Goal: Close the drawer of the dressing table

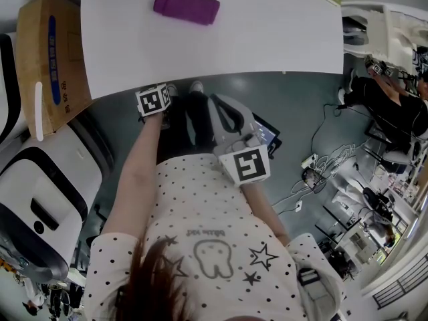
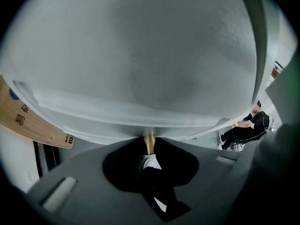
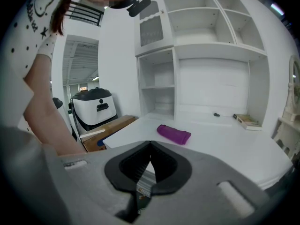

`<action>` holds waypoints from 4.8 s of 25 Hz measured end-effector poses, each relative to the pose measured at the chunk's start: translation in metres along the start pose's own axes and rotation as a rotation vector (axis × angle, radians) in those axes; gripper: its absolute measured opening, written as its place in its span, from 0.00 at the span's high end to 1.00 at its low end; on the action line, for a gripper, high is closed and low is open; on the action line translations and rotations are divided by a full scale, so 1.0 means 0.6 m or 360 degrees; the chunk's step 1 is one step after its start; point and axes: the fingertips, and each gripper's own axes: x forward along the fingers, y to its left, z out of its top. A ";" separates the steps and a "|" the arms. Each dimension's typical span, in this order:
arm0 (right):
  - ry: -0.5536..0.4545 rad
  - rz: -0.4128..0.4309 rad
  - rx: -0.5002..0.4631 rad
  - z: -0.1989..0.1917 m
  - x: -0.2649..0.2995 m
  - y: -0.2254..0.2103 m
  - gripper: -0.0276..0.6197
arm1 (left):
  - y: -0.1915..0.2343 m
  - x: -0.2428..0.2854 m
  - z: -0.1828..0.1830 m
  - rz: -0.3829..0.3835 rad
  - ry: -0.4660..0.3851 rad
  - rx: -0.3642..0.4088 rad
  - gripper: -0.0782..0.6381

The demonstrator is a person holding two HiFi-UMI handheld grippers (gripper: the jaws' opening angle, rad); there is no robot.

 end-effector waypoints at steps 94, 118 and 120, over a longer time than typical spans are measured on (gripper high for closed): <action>-0.0281 0.0090 -0.0169 0.053 -0.043 0.012 0.96 | -0.178 -0.316 0.130 -0.0246 -0.0591 0.0424 0.90; -0.0473 0.0116 -0.0240 0.138 -0.055 0.022 0.96 | -0.273 -0.594 0.225 -0.0297 -0.1329 0.0727 0.90; -0.0484 0.0133 -0.0250 0.141 -0.053 0.023 0.96 | -0.269 -0.599 0.222 -0.0291 -0.1352 0.0725 0.90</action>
